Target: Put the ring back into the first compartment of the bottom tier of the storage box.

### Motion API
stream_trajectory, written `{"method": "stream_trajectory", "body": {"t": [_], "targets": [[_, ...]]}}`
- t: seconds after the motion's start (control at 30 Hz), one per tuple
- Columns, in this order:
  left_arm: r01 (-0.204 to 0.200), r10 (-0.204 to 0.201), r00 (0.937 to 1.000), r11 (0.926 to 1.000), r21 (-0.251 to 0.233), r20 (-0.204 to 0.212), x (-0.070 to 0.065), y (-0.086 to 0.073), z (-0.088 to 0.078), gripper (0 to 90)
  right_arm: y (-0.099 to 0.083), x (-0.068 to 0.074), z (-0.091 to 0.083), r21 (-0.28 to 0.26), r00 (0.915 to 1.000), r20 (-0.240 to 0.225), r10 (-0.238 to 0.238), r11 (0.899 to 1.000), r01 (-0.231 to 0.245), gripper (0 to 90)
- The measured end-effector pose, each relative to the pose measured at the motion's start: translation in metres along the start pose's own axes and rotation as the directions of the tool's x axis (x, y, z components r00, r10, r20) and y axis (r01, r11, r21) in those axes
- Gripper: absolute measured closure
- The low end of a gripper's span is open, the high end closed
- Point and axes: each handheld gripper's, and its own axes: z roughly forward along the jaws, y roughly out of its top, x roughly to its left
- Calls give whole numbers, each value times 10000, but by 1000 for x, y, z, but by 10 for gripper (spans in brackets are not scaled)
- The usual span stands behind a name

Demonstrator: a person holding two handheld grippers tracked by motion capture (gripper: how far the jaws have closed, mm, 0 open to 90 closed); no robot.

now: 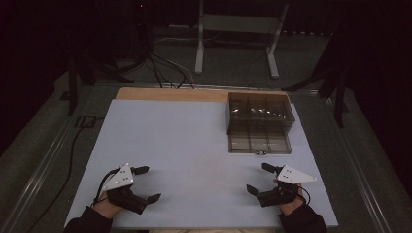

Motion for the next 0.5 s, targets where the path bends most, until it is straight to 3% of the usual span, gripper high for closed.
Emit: {"method": "stream_trajectory", "body": {"t": [0.5], "targets": [[-280,273,9995,9990,-355,-185,2,14,-7,7,0,-1,0,-29,10000,60,46,10000,-46,0]]}}
